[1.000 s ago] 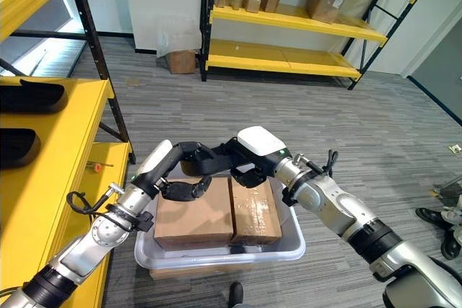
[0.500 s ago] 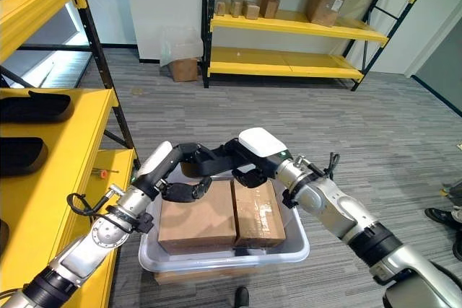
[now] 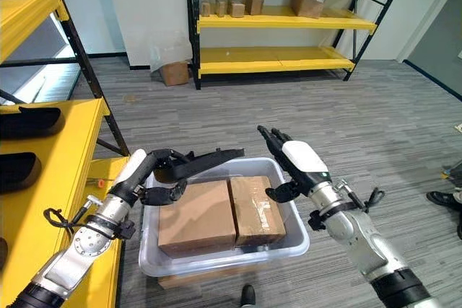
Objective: Move parts from the plastic box to the shelf.
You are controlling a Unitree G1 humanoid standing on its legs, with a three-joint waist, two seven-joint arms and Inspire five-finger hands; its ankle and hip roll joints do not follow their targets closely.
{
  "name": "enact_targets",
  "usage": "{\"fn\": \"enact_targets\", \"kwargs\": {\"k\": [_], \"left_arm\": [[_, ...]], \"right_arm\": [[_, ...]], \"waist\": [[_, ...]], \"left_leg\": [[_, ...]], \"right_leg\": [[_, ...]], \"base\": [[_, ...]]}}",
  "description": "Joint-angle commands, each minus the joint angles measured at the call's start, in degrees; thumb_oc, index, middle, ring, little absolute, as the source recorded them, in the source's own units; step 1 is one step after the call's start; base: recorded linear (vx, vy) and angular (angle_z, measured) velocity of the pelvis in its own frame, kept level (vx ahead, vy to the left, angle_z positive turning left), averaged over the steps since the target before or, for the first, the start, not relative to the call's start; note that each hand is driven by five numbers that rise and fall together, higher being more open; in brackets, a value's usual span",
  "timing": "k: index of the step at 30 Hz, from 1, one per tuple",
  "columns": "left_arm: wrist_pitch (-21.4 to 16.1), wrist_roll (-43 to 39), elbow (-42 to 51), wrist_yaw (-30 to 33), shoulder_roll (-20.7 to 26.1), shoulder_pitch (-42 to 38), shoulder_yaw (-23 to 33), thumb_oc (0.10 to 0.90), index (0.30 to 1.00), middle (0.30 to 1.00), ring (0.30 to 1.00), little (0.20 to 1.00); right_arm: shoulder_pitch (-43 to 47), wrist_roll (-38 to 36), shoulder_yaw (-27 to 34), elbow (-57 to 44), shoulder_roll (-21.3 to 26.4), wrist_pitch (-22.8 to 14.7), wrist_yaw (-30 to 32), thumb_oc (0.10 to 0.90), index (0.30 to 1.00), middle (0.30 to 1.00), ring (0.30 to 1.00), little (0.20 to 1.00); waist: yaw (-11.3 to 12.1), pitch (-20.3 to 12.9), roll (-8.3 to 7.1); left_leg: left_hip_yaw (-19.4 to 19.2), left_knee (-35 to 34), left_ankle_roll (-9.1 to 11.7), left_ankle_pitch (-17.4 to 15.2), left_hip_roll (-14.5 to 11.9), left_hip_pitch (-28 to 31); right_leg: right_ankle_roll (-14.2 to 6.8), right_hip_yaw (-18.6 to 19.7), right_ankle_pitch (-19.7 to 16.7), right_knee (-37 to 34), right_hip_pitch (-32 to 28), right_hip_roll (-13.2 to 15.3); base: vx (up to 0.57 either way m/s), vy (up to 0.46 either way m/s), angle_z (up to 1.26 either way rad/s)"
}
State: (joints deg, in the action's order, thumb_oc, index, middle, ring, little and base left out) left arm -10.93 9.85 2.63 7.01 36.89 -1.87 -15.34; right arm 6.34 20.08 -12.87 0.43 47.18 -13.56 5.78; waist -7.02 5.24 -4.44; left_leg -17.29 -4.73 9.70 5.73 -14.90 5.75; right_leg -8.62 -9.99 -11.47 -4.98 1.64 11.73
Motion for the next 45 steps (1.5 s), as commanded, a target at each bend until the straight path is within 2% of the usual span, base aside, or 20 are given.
{"fn": "enact_targets", "kwargs": {"k": [1,8,16,17,19,21,22,23,25,26,27,29,31,34,35,44,45], "left_arm": [[-6.3,2.8,5.7,5.7,0.6,-5.8,6.2,0.400,0.300,0.300,0.300,0.300],[-6.7,6.6,6.6,8.4,2.7,-2.5,10.5,0.400,0.300,0.300,0.300,0.300],[-6.4,6.9,8.9,10.5,2.0,0.3,13.5,0.400,0.300,0.300,0.300,0.300],[-6.6,6.5,9.9,10.6,1.5,1.0,13.8,0.400,0.300,0.300,0.300,0.300],[-6.5,6.4,10.4,11.0,0.9,1.3,14.0,0.400,0.300,0.300,0.300,0.300],[-6.6,6.1,11.0,11.4,0.4,0.2,13.3,0.400,0.300,0.300,0.300,0.300],[-6.6,6.2,11.6,11.8,0.1,-0.7,12.9,0.400,0.300,0.300,0.300,0.300],[-6.8,5.9,11.8,12.1,-0.2,-1.3,12.4,0.400,0.300,0.300,0.300,0.300],[-7.1,6.2,12.3,12.6,-0.4,-2.5,12.0,0.400,0.300,0.300,0.300,0.300],[-7.1,6.5,12.5,12.9,-0.4,-3.1,11.9,0.400,0.300,0.300,0.300,0.300],[-7.0,6.5,12.8,12.9,-0.7,-3.8,11.7,0.400,0.300,0.300,0.300,0.300],[-7.0,6.4,13.2,13.2,-1.2,-4.7,11.1,0.400,0.300,0.300,0.300,0.300],[-7.1,6.7,13.6,13.2,-1.8,-5.2,10.4,0.400,0.300,0.300,0.300,0.300],[-7.4,7.4,14.7,14.3,-2.0,-4.5,10.6,0.400,0.300,0.300,0.300,0.300],[-7.5,7.7,16.1,15.3,-2.4,-4.7,11.1,0.400,0.300,0.300,0.300,0.300],[-7.6,9.1,19.1,18.3,-3.3,-4.0,12.9,0.400,0.300,0.300,0.300,0.300],[-7.5,9.5,19.6,19.2,-3.5,-3.6,13.5,0.400,0.300,0.300,0.300,0.300]], "right_arm": [[3.2,-3.4,7.8,-6.1,-0.6,-3.6,5.5,0.900,1.000,1.000,1.000,1.000],[-1.5,-3.6,11.3,-8.8,-4.3,-4.8,6.6,0.900,1.000,1.000,1.000,1.000],[0.6,-4.7,10.4,-10.0,-5.6,-6.1,8.3,0.900,1.000,1.000,1.000,1.000],[1.7,-4.9,10.0,-10.5,-5.9,-6.3,9.2,0.900,1.000,1.000,1.000,1.000],[2.7,-5.3,9.9,-10.4,-6.6,-6.5,10.4,0.900,1.000,1.000,1.000,1.000],[3.5,-4.9,10.1,-10.3,-6.4,-6.4,11.7,0.900,1.000,1.000,1.000,1.000],[3.6,-4.8,10.3,-10.2,-6.7,-6.3,12.5,0.900,1.000,1.000,1.000,1.000],[3.9,-5.0,10.2,-9.8,-7.0,-6.2,12.9,0.900,1.000,1.000,1.000,1.000],[4.5,-4.4,9.4,-9.5,-7.4,-5.9,12.9,0.900,1.000,1.000,1.000,1.000],[4.7,-4.2,9.1,-9.7,-7.6,-5.7,12.5,0.900,1.000,1.000,1.000,1.000],[4.6,-4.4,8.9,-9.7,-7.9,-5.8,12.3,0.900,1.000,1.000,1.000,1.000],[3.9,-5.0,8.9,-9.4,-9.0,-5.7,12.1,0.900,1.000,1.000,1.000,1.000],[3.4,-4.7,8.6,-9.3,-9.6,-5.7,12.2,0.900,1.000,1.000,1.000,1.000],[2.6,-3.8,8.1,-8.8,-10.5,-5.3,12.1,0.900,1.000,1.000,1.000,1.000],[2.0,-3.8,7.6,-8.7,-11.8,-5.1,11.9,0.900,1.000,1.000,1.000,1.000],[4.7,-2.5,3.8,-6.7,-13.9,-3.9,10.9,0.900,1.000,1.000,1.000,1.000],[5.0,-2.1,3.1,-6.3,-14.5,-3.6,10.8,0.900,1.000,1.000,1.000,1.000]], "waist": [[0.2,-2.1,-0.64],[-0.9,-1.2,1.24],[-0.3,1.0,3.18],[0.9,1.8,3.62],[1.9,2.1,4.46],[2.2,2.8,4.83],[2.0,3.4,4.54],[1.8,3.7,4.13],[2.1,3.7,2.87],[2.2,3.8,2.11],[2.3,3.8,1.76],[1.5,3.2,1.40],[0.8,2.5,1.62],[1.1,0.8,2.05],[1.6,-0.1,1.85],[2.8,0.2,0.38],[3.1,0.4,-0.05]], "left_leg": [[1.3,-0.3,-0.1,-2.8,-1.4,1.9],[1.1,0.2,0.0,-2.3,-2.3,2.1],[2.1,2.5,1.6,0.8,-7.0,-0.7],[3.0,2.8,2.4,3.5,-8.3,-2.2],[4.6,2.6,3.5,6.9,-9.3,-3.8],[5.7,3.8,3.6,9.0,-9.4,-6.6],[4.3,6.9,2.8,8.2,-9.1,-7.7],[3.4,10.5,2.0,6.1,-8.1,-8.0],[5.2,15.6,0.2,-0.4,-4.2,-8.1],[6.2,18.8,-0.9,-3.9,-1.3,-8.0],[6.0,21.6,-1.4,-6.2,0.7,-7.9],[4.2,22.4,-3.0,-10.5,3.0,-6.8],[1.6,18.8,-4.1,-12.2,3.8,-5.4],[2.6,11.3,-4.6,-11.5,5.6,-1.9],[2.9,7.0,-5.1,-10.2,6.8,-0.4],[3.7,0.3,-7.6,-8.7,10.9,2.2],[4.1,-0.1,-8.3,-8.9,12.0,2.2]], "right_leg": [[-4.4,-2.9,1.7,1.0,-2.9,3.5],[-3.5,-1.8,4.5,5.2,-1.3,2.6],[-0.7,-3.0,9.4,10.9,1.6,-1.2],[0.1,-3.6,10.1,10.7,1.5,-2.5],[1.0,-5.2,10.5,9.8,0.8,-3.7],[1.8,-7.6,10.7,8.4,-0.4,-4.0],[2.4,-9.0,10.7,8.1,-1.0,-3.6],[2.8,-9.8,10.6,7.8,-1.1,-3.3],[3.1,-10.6,9.7,7.0,-1.2,-2.4],[3.4,-11.0,9.3,6.9,-1.2,-2.0],[3.7,-11.7,9.4,7.0,-1.4,-1.9],[3.7,-13.3,9.7,7.4,-1.5,-1.5],[2.9,-15.3,8.9,7.6,-1.5,-0.9],[1.7,-16.1,7.7,6.9,-2.1,-0.1],[0.7,-16.5,6.1,6.6,-2.1,1.3],[-1.8,-16.0,1.7,6.7,-0.4,4.7],[-2.5,-15.6,0.4,6.7,0.2,5.7]], "base": [[0.00,0.000,0.00],[0.00,-0.042,-0.10],[-0.04,-0.133,-0.02],[-0.06,-0.175,0.06],[-0.07,-0.190,0.24],[-0.09,-0.131,0.38],[-0.14,-0.141,0.58],[-0.14,-0.194,0.82],[-0.12,-0.154,0.96],[-0.10,-0.109,0.57],[-0.10,-0.080,0.14],[-0.06,0.015,0.45],[-0.03,0.086,0.73],[0.00,0.216,0.69],[-0.03,0.267,0.40],[-0.06,0.141,0.12],[-0.09,0.134,0.01]]}}
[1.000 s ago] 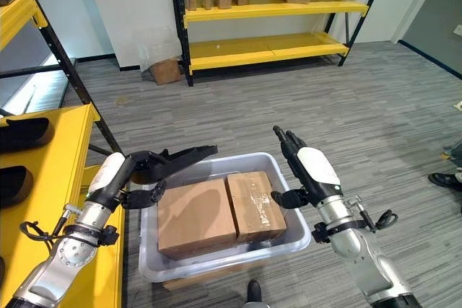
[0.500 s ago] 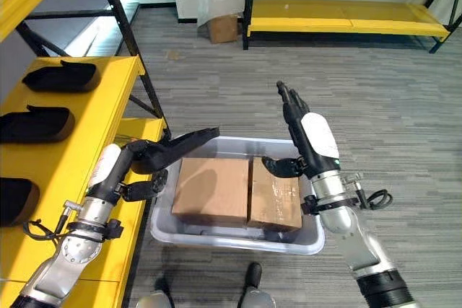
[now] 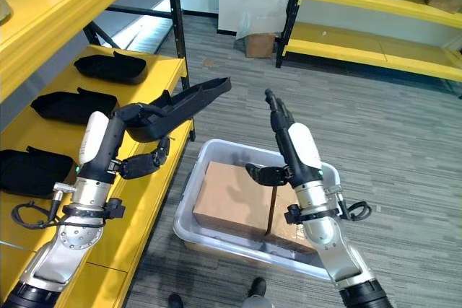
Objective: Move parts from the plastic box to the shelf.
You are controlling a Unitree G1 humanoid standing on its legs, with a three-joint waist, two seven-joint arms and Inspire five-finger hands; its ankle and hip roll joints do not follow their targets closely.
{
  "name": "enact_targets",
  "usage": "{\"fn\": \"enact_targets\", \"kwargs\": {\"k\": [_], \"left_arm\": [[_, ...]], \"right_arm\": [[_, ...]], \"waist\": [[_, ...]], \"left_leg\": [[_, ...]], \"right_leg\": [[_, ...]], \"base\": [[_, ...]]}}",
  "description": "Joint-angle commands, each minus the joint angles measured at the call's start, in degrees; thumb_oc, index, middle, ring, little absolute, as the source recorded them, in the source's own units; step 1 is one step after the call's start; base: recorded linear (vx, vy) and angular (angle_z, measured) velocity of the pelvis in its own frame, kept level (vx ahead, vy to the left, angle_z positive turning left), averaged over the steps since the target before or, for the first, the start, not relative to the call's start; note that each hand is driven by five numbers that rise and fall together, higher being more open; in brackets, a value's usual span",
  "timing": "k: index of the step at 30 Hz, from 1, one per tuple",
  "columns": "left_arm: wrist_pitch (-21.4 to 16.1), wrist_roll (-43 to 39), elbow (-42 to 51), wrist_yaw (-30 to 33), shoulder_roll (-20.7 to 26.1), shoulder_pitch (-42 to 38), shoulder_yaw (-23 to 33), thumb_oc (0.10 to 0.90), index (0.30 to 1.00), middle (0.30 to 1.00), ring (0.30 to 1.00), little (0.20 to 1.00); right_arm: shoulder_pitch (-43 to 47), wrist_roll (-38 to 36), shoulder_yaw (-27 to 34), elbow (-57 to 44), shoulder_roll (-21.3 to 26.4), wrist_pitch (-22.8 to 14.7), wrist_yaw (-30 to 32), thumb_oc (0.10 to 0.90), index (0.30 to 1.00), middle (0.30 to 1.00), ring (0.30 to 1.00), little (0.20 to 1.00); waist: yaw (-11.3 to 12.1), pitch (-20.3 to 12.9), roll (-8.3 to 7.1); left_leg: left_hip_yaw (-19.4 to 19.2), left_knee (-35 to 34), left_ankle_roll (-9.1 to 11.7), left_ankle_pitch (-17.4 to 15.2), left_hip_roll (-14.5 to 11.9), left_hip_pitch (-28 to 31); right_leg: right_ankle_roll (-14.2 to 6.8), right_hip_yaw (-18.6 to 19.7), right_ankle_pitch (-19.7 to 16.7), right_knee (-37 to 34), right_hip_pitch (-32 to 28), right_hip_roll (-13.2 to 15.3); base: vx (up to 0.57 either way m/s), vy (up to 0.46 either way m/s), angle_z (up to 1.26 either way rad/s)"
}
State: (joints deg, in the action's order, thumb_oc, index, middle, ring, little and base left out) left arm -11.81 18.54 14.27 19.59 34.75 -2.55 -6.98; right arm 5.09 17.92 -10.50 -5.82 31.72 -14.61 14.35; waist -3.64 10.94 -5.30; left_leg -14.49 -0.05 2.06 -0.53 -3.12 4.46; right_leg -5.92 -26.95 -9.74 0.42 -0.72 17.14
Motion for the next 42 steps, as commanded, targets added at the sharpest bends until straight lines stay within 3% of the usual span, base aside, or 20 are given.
{"fn": "enact_targets", "kwargs": {"k": [1,2,5,7,9,11,13,16,20,27,28,30,32,33,34,35,36,38,40,42], "left_arm": [[-6.6,1.2,8.0,7.2,-1.4,-2.7,5.4,0.400,0.300,0.300,0.300,0.300],[-6.3,2.4,8.5,8.2,-1.3,-2.2,6.1,0.400,0.300,0.300,0.300,0.300],[-6.4,3.3,8.7,8.8,-1.1,-1.5,6.6,0.400,0.300,0.300,0.300,0.300],[-6.5,3.2,8.5,9.3,-0.4,-1.8,6.8,0.400,0.300,0.300,0.300,0.300],[-6.5,2.7,8.0,9.2,-0.1,-1.8,6.6,0.400,0.300,0.300,0.300,0.300],[-6.7,1.8,7.6,8.0,0.2,-1.0,6.8,0.400,0.300,0.300,0.300,0.300],[-6.5,0.9,7.2,7.4,0.4,-0.6,7.1,0.400,0.300,0.300,0.300,0.300],[-6.0,0.7,6.8,7.3,0.5,0.1,8.0,0.400,0.300,0.300,0.300,0.300],[-5.7,1.3,6.0,8.1,0.7,1.8,10.3,0.400,0.300,0.300,0.300,0.300],[-5.2,2.1,7.0,8.9,-0.1,3.9,12.7,0.400,0.300,0.300,0.300,0.300],[-5.1,2.5,7.5,9.6,-0.4,3.7,13.1,0.400,0.300,0.300,0.300,0.300],[-5.3,2.5,7.8,9.8,-0.5,3.6,13.2,0.400,0.300,0.300,0.300,0.300],[-5.2,2.8,8.2,10.7,-0.8,2.7,13.1,0.400,0.300,0.300,0.300,0.300],[-4.9,2.9,8.3,11.7,-1.2,2.1,13.4,0.400,0.300,0.300,0.300,0.300],[-5.4,2.4,8.7,12.0,-1.0,1.5,13.4,0.400,0.300,0.300,0.300,0.300],[-5.4,2.3,8.8,12.0,-1.0,1.6,13.3,0.400,0.300,0.300,0.300,0.300],[-6.2,2.5,9.5,12.3,-0.7,2.1,13.5,0.400,0.300,0.300,0.300,0.300],[-6.6,2.1,9.2,12.8,-1.2,2.5,13.5,0.400,0.300,0.300,0.300,0.300],[-6.3,1.6,9.0,12.5,-1.8,2.6,13.5,0.400,0.300,0.300,0.300,0.300],[-6.1,2.0,9.3,12.3,-1.7,3.0,13.4,0.400,0.300,0.300,0.300,0.300]], "right_arm": [[6.7,0.2,0.0,0.2,0.6,-2.5,2.0,0.900,1.000,1.000,1.000,1.000],[7.5,0.7,-1.4,0.8,-0.1,-2.2,1.5,0.900,1.000,1.000,1.000,1.000],[7.8,1.2,-1.9,0.9,-0.3,-2.1,1.4,0.900,1.000,1.000,1.000,1.000],[7.8,1.4,-2.1,0.5,-0.7,-2.0,1.4,0.900,1.000,1.000,1.000,1.000],[7.1,1.8,-2.0,-0.1,-0.2,-2.0,1.0,0.900,1.000,1.000,1.000,1.000],[5.3,1.0,-1.4,-0.6,0.0,-2.7,0.4,0.900,1.000,1.000,1.000,1.000],[4.9,0.5,-1.1,-0.7,-0.2,-2.7,0.4,0.900,1.000,1.000,1.000,1.000],[5.0,0.3,-0.8,-0.7,0.0,-2.9,0.8,0.900,1.000,1.000,1.000,1.000],[6.1,-0.3,-1.0,-1.3,0.7,-3.6,0.8,0.900,1.000,1.000,1.000,1.000],[6.1,-1.4,0.6,-3.6,3.3,-4.8,1.7,0.900,1.000,1.000,1.000,1.000],[6.4,-1.5,1.2,-4.1,4.1,-5.1,2.6,0.900,1.000,1.000,1.000,1.000],[6.6,-1.3,1.3,-4.0,4.5,-5.0,2.8,0.900,1.000,1.000,1.000,1.000],[6.9,-0.7,1.9,-4.1,5.3,-4.9,3.8,0.900,1.000,1.000,1.000,1.000],[6.9,-0.2,2.3,-4.2,5.7,-4.9,4.4,0.900,1.000,1.000,1.000,1.000],[6.0,0.9,2.3,-4.4,6.2,-4.5,5.2,0.900,1.000,1.000,1.000,1.000],[5.9,1.1,2.3,-4.4,6.1,-4.6,5.4,0.900,1.000,1.000,1.000,1.000],[5.6,1.3,2.2,-4.4,5.9,-4.4,5.5,0.900,1.000,1.000,1.000,1.000],[5.0,1.1,2.1,-4.3,5.6,-4.6,5.3,0.900,1.000,1.000,1.000,1.000],[3.5,0.5,2.9,-4.5,5.5,-4.9,4.8,0.900,1.000,1.000,1.000,1.000],[1.6,0.2,3.6,-4.6,5.7,-4.9,4.4,0.900,1.000,1.000,1.000,1.000]], "waist": [[-0.2,-5.1,0.57],[-0.2,-4.4,-0.14],[-0.3,-3.6,-0.60],[-1.0,-2.8,-0.65],[-1.9,-2.9,-0.48],[-1.0,-3.9,-0.04],[0.1,-4.7,-0.08],[1.3,-5.6,-0.60],[2.7,-5.8,-0.71],[4.0,-4.2,0.96],[4.4,-3.4,1.87],[4.4,-3.2,2.23],[4.1,-2.2,2.57],[3.0,-1.9,2.30],[1.7,-2.8,2.01],[1.8,-2.5,2.06],[2.2,-2.5,1.90],[3.1,-2.6,1.55],[2.7,-2.8,1.36],[1.7,-3.9,2.15]], "left_leg": [[1.4,-5.0,-0.9,-2.7,0.8,3.7],[1.9,-5.0,-1.7,-2.5,1.9,3.5],[1.9,-5.0,-2.1,-2.4,2.4,3.8],[2.7,-5.0,-2.4,-1.8,1.9,3.1],[4.3,-5.0,-3.1,-1.1,1.8,2.1],[5.7,-4.8,-3.7,-0.1,1.3,1.0],[7.0,-4.5,-3.5,1.1,1.1,-0.4],[8.1,-4.3,-2.5,1.8,0.8,-1.9],[9.7,-2.9,0.2,4.3,-2.3,-4.4],[12.6,-2.7,4.5,9.9,-7.1,-7.5],[12.6,-3.0,5.9,12.5,-8.4,-9.1],[12.7,-2.9,6.1,13.0,-8.8,-9.8],[8.7,-0.6,5.8,14.2,-10.1,-12.0],[2.5,3.2,5.7,13.1,-11.9,-12.3],[-2.5,9.4,6.4,8.4,-15.0,-11.3],[-3.5,10.5,5.8,8.7,-15.4,-12.0],[-1.2,14.2,6.2,6.7,-15.8,-12.0],[4.7,17.6,6.1,3.2,-14.1,-10.3],[5.6,19.1,6.1,1.7,-14.9,-7.9],[4.4,15.4,6.9,3.2,-17.8,-3.7]], "right_leg": [[-5.6,1.7,-1.9,1.5,2.9,0.7],[-6.0,2.6,-3.8,2.8,4.5,2.4],[-6.7,4.9,-4.8,4.7,5.6,3.0],[-6.6,10.6,-3.8,7.0,6.9,2.0],[-5.5,20.8,0.9,10.3,7.4,-2.9],[-3.8,24.4,7.1,14.5,4.8,-6.2],[-3.2,24.7,8.0,14.8,3.1,-7.1],[-2.6,22.5,9.9,8.9,-0.4,-7.1],[-1.6,20.4,10.8,2.7,-2.9,-9.3],[0.6,14.9,10.6,-2.4,-6.8,-13.3],[1.1,12.7,10.7,-3.2,-7.3,-13.7],[1.3,11.9,10.7,-3.4,-7.3,-13.8],[1.8,9.4,10.3,-3.4,-7.3,-13.3],[2.2,6.8,10.2,-2.8,-6.5,-12.6],[2.8,5.0,11.0,-2.2,-5.1,-11.9],[3.2,3.8,10.5,-2.0,-4.8,-11.8],[3.4,3.4,10.1,-2.4,-4.7,-11.2],[3.3,3.1,9.5,-2.2,-4.8,-10.1],[2.9,0.8,9.3,-1.3,-5.2,-9.0],[2.4,-1.4,9.5,-0.4,-4.8,-8.2]], "base": [[-0.19,0.236,0.02],[-0.15,0.192,0.01],[-0.10,0.089,-0.02],[-0.12,0.012,-0.04],[-0.11,0.020,0.04],[-0.06,-0.030,0.50],[-0.06,-0.098,0.47],[-0.06,-0.194,0.41],[-0.07,-0.221,0.21],[-0.08,-0.205,0.18],[-0.15,-0.127,0.48],[-0.11,-0.064,0.67],[-0.21,-0.049,0.61],[-0.31,-0.101,1.01],[-0.30,-0.086,1.83],[-0.19,-0.044,2.40],[-0.11,0.028,1.59],[-0.05,0.053,0.24],[-0.08,0.086,0.27],[-0.07,0.191,0.56]]}}
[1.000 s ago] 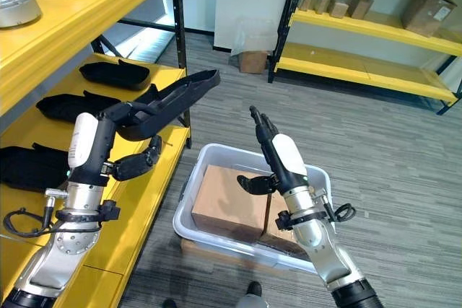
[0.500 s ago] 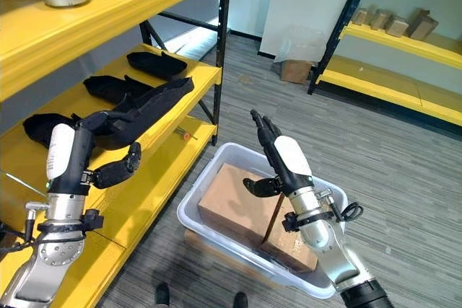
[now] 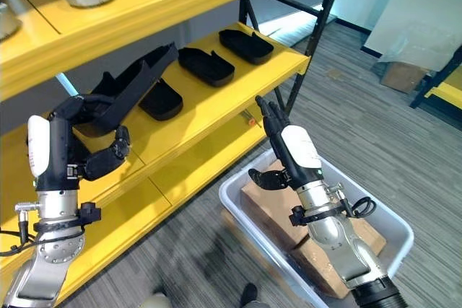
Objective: Move parts from the plastic box to the shelf.
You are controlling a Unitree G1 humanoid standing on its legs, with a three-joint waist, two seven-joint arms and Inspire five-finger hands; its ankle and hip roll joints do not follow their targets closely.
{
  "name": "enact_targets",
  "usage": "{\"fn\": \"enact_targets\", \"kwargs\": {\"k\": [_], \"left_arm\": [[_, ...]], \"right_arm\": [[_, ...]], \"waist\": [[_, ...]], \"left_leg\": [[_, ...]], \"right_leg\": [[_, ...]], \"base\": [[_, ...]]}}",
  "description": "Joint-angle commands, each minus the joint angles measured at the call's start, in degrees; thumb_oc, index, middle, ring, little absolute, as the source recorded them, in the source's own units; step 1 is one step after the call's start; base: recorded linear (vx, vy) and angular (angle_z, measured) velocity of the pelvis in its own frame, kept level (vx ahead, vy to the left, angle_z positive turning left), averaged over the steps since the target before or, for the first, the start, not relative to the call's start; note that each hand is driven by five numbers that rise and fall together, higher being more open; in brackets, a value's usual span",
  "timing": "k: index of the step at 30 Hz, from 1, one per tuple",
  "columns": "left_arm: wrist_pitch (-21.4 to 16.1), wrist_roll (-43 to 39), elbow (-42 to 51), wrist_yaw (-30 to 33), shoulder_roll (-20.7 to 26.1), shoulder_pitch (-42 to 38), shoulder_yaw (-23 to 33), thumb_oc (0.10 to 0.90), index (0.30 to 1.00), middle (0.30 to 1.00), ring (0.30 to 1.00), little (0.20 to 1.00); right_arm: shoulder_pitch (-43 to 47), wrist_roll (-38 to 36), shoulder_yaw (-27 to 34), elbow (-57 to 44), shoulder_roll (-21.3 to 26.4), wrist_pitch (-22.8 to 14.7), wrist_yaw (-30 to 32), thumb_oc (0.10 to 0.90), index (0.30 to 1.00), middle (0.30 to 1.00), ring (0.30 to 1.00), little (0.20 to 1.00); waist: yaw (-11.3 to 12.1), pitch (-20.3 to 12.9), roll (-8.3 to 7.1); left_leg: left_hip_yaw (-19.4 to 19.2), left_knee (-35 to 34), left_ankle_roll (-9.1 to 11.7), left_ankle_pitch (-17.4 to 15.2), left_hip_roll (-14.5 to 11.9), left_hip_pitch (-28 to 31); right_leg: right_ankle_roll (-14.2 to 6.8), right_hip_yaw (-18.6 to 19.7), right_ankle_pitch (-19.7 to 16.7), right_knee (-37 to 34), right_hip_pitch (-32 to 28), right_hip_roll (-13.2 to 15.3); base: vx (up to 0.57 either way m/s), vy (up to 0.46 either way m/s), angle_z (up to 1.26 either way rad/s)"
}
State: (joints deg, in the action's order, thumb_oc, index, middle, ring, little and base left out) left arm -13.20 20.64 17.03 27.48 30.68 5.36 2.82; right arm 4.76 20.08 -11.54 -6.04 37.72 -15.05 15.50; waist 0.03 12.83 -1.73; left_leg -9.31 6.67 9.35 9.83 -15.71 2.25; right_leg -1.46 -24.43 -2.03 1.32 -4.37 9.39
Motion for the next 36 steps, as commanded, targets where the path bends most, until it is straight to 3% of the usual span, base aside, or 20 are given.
{"fn": "enact_targets", "kwargs": {"k": [1,4,7,9,12,17,20,22,24,26,29,31,36], "left_arm": [[-4.9,0.1,6.4,4.3,2.5,-4.6,3.4,0.400,0.300,0.300,0.300,0.300],[-4.7,1.0,5.7,4.0,2.5,-4.2,3.1,0.400,0.300,0.300,0.300,0.300],[-4.8,1.4,5.8,3.7,3.0,-4.4,2.5,0.400,0.300,0.300,0.300,0.300],[-4.6,1.9,5.7,3.8,3.3,-4.2,2.6,0.400,0.300,0.300,0.300,0.300],[-3.9,3.0,5.4,4.6,3.9,-2.6,4.5,0.400,0.300,0.300,0.300,0.300],[-3.2,5.8,5.6,5.7,3.9,0.4,7.7,0.400,0.300,0.300,0.300,0.300],[-2.8,6.5,5.5,6.4,3.9,0.1,8.2,0.400,0.300,0.300,0.300,0.300],[-2.6,6.3,4.7,6.6,4.2,-0.7,7.6,0.400,0.300,0.300,0.300,0.300],[-2.3,6.6,4.0,6.6,4.5,-1.0,7.3,0.400,0.300,0.300,0.300,0.300],[-2.1,7.0,3.2,6.1,4.2,-0.9,6.6,0.400,0.300,0.300,0.300,0.300],[-1.6,6.7,2.4,5.6,3.5,-1.6,5.8,0.400,0.300,0.300,0.300,0.300],[-1.6,6.6,2.4,5.1,3.1,-1.6,5.7,0.400,0.300,0.300,0.300,0.300],[-2.3,6.5,3.1,4.3,1.6,1.9,6.9,0.400,0.300,0.300,0.300,0.300]], "right_arm": [[1.1,-1.9,5.0,-4.1,-0.3,-4.3,3.4,0.900,1.000,1.000,1.000,1.000],[0.2,-2.3,6.2,-3.5,-0.3,-4.0,3.1,0.900,1.000,1.000,1.000,1.000],[0.0,-2.1,6.2,-3.3,-0.4,-3.7,2.9,0.900,1.000,1.000,1.000,1.000],[0.4,-2.2,5.9,-2.7,-1.0,-3.3,2.6,0.900,1.000,1.000,1.000,1.000],[2.8,-0.9,3.8,-1.8,-3.0,-2.0,1.5,0.900,1.000,1.000,1.000,1.000],[3.8,1.6,1.9,-0.5,-5.3,-1.0,0.9,0.900,1.000,1.000,1.000,1.000],[3.7,2.5,1.8,0.2,-6.1,-0.5,1.0,0.900,1.000,1.000,1.000,1.000],[3.9,2.8,1.3,0.4,-6.4,-0.4,0.8,0.900,1.000,1.000,1.000,1.000],[4.1,2.8,1.0,0.4,-6.2,-0.6,0.4,0.900,1.000,1.000,1.000,1.000],[4.2,2.4,1.0,0.6,-5.9,-1.2,-0.2,0.900,1.000,1.000,1.000,1.000],[4.7,1.2,1.2,0.7,-5.3,-1.9,-0.4,0.900,1.000,1.000,1.000,1.000],[5.4,1.0,0.9,0.6,-4.8,-2.2,-0.3,0.900,1.000,1.000,1.000,1.000],[5.7,0.1,0.0,0.5,-3.9,-2.6,-0.4,0.900,1.000,1.000,1.000,1.000]], "waist": [[-2.3,-6.4,-0.71],[-2.0,-8.4,0.45],[-1.6,-8.9,0.51],[-1.2,-8.9,0.00],[0.6,-8.3,-1.28],[2.2,-8.1,-3.31],[2.0,-7.5,-3.64],[0.8,-6.3,-3.81],[-0.3,-5.4,-3.24],[-0.8,-5.3,-2.49],[-1.5,-5.9,-2.36],[-1.5,-6.8,-2.88],[-0.1,-8.7,-2.94]], "left_leg": [[-0.3,5.0,0.3,-6.2,-5.4,0.1],[-0.5,-6.1,0.3,-8.0,-1.8,1.9],[0.3,-9.3,-0.5,-7.8,0.6,3.0],[0.7,-10.7,-1.3,-7.9,2.5,3.6],[1.2,-11.3,-4.4,-9.9,7.9,3.8],[2.4,-11.7,-7.8,-12.3,14.7,4.4],[2.9,-11.7,-8.9,-12.7,16.2,4.9],[3.6,-11.7,-9.5,-12.6,16.3,5.3],[4.2,-11.7,-10.3,-12.2,16.2,5.5],[4.1,-11.7,-11.2,-11.6,16.2,5.5],[4.9,-11.7,-11.5,-11.0,17.1,4.7],[4.9,-11.7,-11.2,-10.4,17.6,3.7],[5.1,-11.5,-9.6,-9.9,17.0,2.8]], "right_leg": [[-2.7,-4.5,1.9,-1.0,-1.0,-0.1],[-4.4,-5.9,0.0,-0.7,-0.6,2.2],[-5.3,-6.8,-1.1,-0.6,-0.7,4.0],[-6.3,-7.2,-2.3,-0.4,-0.8,5.7],[-9.0,-7.6,-5.2,0.9,-0.7,11.0],[-12.0,-7.0,-10.4,1.6,-0.7,17.4],[-11.8,-6.0,-11.0,5.3,0.3,19.1],[-10.8,0.2,-11.2,9.5,3.0,17.9],[-9.4,5.1,-9.2,12.3,5.9,13.8],[-6.5,7.4,-2.7,15.2,8.7,5.9],[-4.3,9.0,2.2,16.1,10.7,-2.5],[-3.3,9.7,2.6,11.7,9.6,-4.6],[-3.6,10.8,0.5,0.1,4.0,-5.5]], "base": [[-0.02,0.225,0.61],[0.03,0.243,0.59],[0.03,0.215,0.36],[0.02,0.230,0.58],[0.00,0.355,0.41],[0.01,0.292,0.18],[0.01,0.187,0.17],[-0.02,0.127,0.17],[-0.04,0.135,0.27],[0.00,0.138,0.11],[0.01,0.047,-0.06],[-0.01,-0.039,0.06],[0.05,-0.104,0.12]]}}
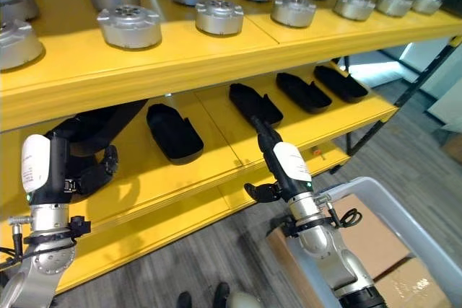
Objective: Move parts from the plastic box to the shelf.
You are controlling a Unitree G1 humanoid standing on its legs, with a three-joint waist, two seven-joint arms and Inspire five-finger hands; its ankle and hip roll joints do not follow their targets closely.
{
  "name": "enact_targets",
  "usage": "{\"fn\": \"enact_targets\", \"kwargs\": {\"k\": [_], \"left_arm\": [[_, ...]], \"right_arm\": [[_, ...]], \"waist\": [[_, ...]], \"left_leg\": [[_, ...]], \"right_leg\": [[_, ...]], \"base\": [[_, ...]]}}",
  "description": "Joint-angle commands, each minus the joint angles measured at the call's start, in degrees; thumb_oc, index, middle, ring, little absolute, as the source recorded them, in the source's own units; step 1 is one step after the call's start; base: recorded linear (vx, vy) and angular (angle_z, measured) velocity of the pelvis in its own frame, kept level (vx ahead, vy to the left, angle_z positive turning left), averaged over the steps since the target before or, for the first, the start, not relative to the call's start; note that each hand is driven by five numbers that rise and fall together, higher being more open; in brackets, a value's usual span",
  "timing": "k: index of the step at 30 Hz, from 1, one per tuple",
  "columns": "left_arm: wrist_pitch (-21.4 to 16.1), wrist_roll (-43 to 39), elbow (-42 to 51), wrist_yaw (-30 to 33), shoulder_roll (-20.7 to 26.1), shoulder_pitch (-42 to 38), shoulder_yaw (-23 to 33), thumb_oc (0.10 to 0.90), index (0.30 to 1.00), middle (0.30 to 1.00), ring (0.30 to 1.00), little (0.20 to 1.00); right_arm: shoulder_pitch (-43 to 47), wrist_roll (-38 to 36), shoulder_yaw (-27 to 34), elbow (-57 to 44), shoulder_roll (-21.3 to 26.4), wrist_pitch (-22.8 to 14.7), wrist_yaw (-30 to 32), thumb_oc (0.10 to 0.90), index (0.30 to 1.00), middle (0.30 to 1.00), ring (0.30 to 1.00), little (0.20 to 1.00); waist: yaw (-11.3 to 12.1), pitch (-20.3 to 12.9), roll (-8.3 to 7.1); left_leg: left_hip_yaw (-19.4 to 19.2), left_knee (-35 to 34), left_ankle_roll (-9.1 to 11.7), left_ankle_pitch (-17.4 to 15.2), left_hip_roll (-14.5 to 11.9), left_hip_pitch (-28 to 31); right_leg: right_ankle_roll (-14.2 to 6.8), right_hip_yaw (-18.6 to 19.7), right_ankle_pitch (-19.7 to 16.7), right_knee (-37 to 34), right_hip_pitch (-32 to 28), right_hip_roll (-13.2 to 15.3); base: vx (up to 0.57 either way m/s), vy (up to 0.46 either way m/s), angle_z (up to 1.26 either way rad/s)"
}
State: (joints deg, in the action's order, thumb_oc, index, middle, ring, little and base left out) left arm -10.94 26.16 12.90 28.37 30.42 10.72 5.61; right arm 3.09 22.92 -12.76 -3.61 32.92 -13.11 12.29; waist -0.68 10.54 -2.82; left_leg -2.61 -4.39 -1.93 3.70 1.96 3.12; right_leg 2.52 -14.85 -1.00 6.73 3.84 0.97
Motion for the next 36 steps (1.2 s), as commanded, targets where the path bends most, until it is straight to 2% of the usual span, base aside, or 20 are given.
{"fn": "enact_targets", "kwargs": {"k": [1,2,4,5,6,7,10,11,12,13,14,15,16,17,19,23,30,36], "left_arm": [[-4.8,0.7,7.3,3.5,1.5,-2.9,4.5,0.400,0.300,0.300,0.300,0.300],[-4.8,0.7,7.5,3.5,1.4,-2.7,4.6,0.400,0.300,0.300,0.300,0.300],[-5.2,-0.8,7.5,3.6,1.2,-3.7,3.8,0.400,0.300,0.300,0.300,0.300],[-5.2,-1.7,7.7,3.7,1.0,-4.7,3.4,0.400,0.300,0.300,0.300,0.300],[-5.3,-2.5,7.9,3.7,1.1,-5.7,3.3,0.400,0.300,0.300,0.300,0.300],[-5.8,-3.0,8.4,3.8,1.4,-5.9,3.2,0.400,0.300,0.300,0.300,0.300],[-6.7,-4.6,9.0,4.4,1.7,-4.9,3.9,0.400,0.300,0.300,0.300,0.300],[-6.7,-6.1,9.2,4.7,1.7,-4.6,4.3,0.400,0.300,0.300,0.300,0.300],[-6.5,-6.8,9.4,5.1,1.6,-4.6,4.3,0.400,0.300,0.300,0.300,0.300],[-6.4,-7.1,9.6,5.4,1.6,-4.8,4.2,0.400,0.300,0.300,0.300,0.300],[-6.0,-7.6,9.6,5.9,1.5,-5.3,3.8,0.400,0.300,0.300,0.300,0.300],[-5.9,-7.3,9.3,6.2,1.4,-5.5,3.7,0.400,0.300,0.300,0.300,0.300],[-5.9,-7.2,9.5,6.2,1.1,-5.8,3.5,0.400,0.300,0.300,0.300,0.300],[-5.8,-7.2,9.5,6.2,1.0,-5.8,3.5,0.400,0.300,0.300,0.300,0.300],[-6.1,-6.9,9.6,5.7,1.9,-6.4,3.0,0.400,0.300,0.300,0.300,0.300],[-6.2,-5.7,10.1,6.1,4.1,-8.1,2.8,0.400,0.300,0.300,0.300,0.300],[-5.5,-4.4,10.1,7.0,4.8,-6.5,4.1,0.400,0.300,0.300,0.300,0.300],[-3.2,-0.5,8.3,7.9,5.3,-2.7,6.6,0.400,0.300,0.300,0.300,0.300]], "right_arm": [[7.2,-2.9,1.4,-2.1,0.9,-4.5,2.8,0.900,1.000,1.000,1.000,1.000],[7.1,-2.9,1.4,-2.2,0.9,-4.5,2.8,0.900,1.000,1.000,1.000,1.000],[6.5,-3.1,2.1,-1.9,1.4,-4.7,3.7,0.900,1.000,1.000,1.000,1.000],[6.3,-2.8,2.5,-1.9,1.8,-4.5,4.2,0.900,1.000,1.000,1.000,1.000],[6.3,-2.4,2.9,-2.2,2.4,-4.4,4.8,0.900,1.000,1.000,1.000,1.000],[6.3,-2.3,3.0,-2.3,2.6,-4.3,5.0,0.900,1.000,1.000,1.000,1.000],[4.4,-3.0,4.2,-3.7,2.9,-4.6,5.2,0.900,1.000,1.000,1.000,1.000],[2.7,-4.2,5.3,-4.0,3.0,-4.9,5.7,0.900,1.000,1.000,1.000,1.000],[2.0,-4.5,5.6,-4.1,3.1,-4.7,6.0,0.900,1.000,1.000,1.000,1.000],[1.7,-4.6,5.6,-3.9,3.2,-4.5,6.4,0.900,1.000,1.000,1.000,1.000],[1.8,-4.6,5.4,-3.8,3.5,-4.4,7.0,0.900,1.000,1.000,1.000,1.000],[1.8,-4.1,5.7,-3.6,3.8,-4.3,7.2,0.900,1.000,1.000,1.000,1.000],[2.0,-3.9,5.8,-3.7,3.6,-4.2,7.3,0.900,1.000,1.000,1.000,1.000],[2.0,-3.9,5.8,-3.7,3.6,-4.2,7.3,0.900,1.000,1.000,1.000,1.000],[2.2,-3.5,5.9,-3.7,3.3,-3.9,7.2,0.900,1.000,1.000,1.000,1.000],[2.8,-2.7,5.4,-3.4,1.0,-3.0,7.7,0.900,1.000,1.000,1.000,1.000],[3.4,-1.2,4.2,-2.8,-0.7,-2.0,7.1,0.900,1.000,1.000,1.000,1.000],[1.4,-0.5,4.2,-3.0,-0.4,-1.9,5.6,0.900,1.000,1.000,1.000,1.000]], "waist": [[1.2,-6.6,-1.73],[1.1,-6.7,-1.72],[1.4,-5.4,-1.68],[1.0,-4.6,-1.85],[0.1,-3.8,-2.32],[-0.3,-3.6,-2.62],[0.0,-3.8,-3.23],[-0.3,-4.2,-3.03],[-0.5,-4.5,-2.60],[-0.5,-4.6,-2.00],[-0.2,-4.6,-1.35],[-0.5,-4.8,0.11],[-0.9,-5.1,0.62],[-0.9,-5.1,0.60],[-0.7,-5.2,0.65],[0.0,-5.6,-0.89],[1.6,-6.4,-3.42],[2.0,-6.6,-4.67]], "left_leg": [[-1.7,-0.3,1.8,-3.6,-0.8,1.6],[-1.6,-0.2,1.8,-3.6,-0.8,1.6],[-0.9,5.7,3.1,-4.4,-0.8,-2.2],[-2.5,8.9,4.0,-5.4,-2.0,-4.0],[-5.1,11.9,4.4,-6.1,-4.4,-5.3],[-6.0,12.6,4.7,-6.5,-6.0,-5.4],[-3.5,13.1,6.3,-5.9,-12.8,-4.9],[-2.7,11.4,7.3,-2.1,-18.9,-4.5],[-2.3,9.7,8.3,1.7,-22.5,-4.5],[-1.4,7.9,9.1,5.7,-24.9,-4.7],[0.9,6.4,9.8,8.9,-26.3,-4.7],[2.4,3.4,11.3,6.8,-24.3,-3.0],[1.1,2.6,11.9,5.3,-23.8,-2.7],[1.0,2.6,11.9,5.1,-23.7,-2.5],[1.1,2.5,11.4,2.4,-21.2,-1.8],[-1.2,-0.2,9.9,-1.0,-16.4,1.6],[-2.8,-0.3,8.7,-3.1,-13.8,3.0],[-4.4,-0.2,8.4,-4.1,-13.4,4.4]], "right_leg": [[-7.8,0.6,-0.6,-6.2,-4.9,3.2],[-7.8,0.5,-0.8,-6.5,-5.1,3.2],[-7.5,-1.2,-1.2,-7.5,-5.9,4.2],[-7.5,-2.6,-0.9,-7.1,-6.0,5.1],[-7.4,-3.9,-1.4,-6.3,-5.3,6.4],[-7.4,-4.4,-1.8,-6.3,-4.9,7.1],[-8.0,-4.5,-1.6,-6.3,-5.2,8.9],[-8.7,-5.0,-1.0,-5.4,-5.0,10.4],[-9.1,-5.3,-0.5,-4.7,-4.8,11.1],[-9.3,-5.3,0.0,-3.9,-4.5,11.4],[-9.7,-5.0,0.3,-2.9,-4.0,11.8],[-9.8,-5.0,0.7,-1.0,-3.4,11.9],[-9.9,-5.2,0.4,-0.3,-3.6,12.7],[-10.1,-5.1,0.5,-0.2,-3.6,12.8],[-10.7,-4.6,-0.4,0.3,-4.0,14.5],[-13.7,-4.6,-3.0,0.4,-5.0,18.5],[-15.8,-4.8,-5.5,-2.4,-6.6,20.5],[-16.4,-4.7,-6.5,-3.5,-7.1,20.9]], "base": [[0.02,-0.027,0.04],[0.00,-0.070,0.08],[-0.08,-0.044,0.26],[-0.19,0.027,0.59],[-0.20,0.053,0.53],[-0.19,0.079,1.31],[-0.04,0.160,1.27],[0.02,0.317,0.29],[0.05,0.361,0.28],[0.06,0.313,0.32],[0.06,0.316,0.28],[0.07,0.306,0.14],[0.06,0.202,-0.08],[0.08,0.204,-0.06],[0.09,0.219,0.13],[0.08,0.259,0.34],[0.05,0.087,0.02],[0.05,0.011,-0.14]]}}
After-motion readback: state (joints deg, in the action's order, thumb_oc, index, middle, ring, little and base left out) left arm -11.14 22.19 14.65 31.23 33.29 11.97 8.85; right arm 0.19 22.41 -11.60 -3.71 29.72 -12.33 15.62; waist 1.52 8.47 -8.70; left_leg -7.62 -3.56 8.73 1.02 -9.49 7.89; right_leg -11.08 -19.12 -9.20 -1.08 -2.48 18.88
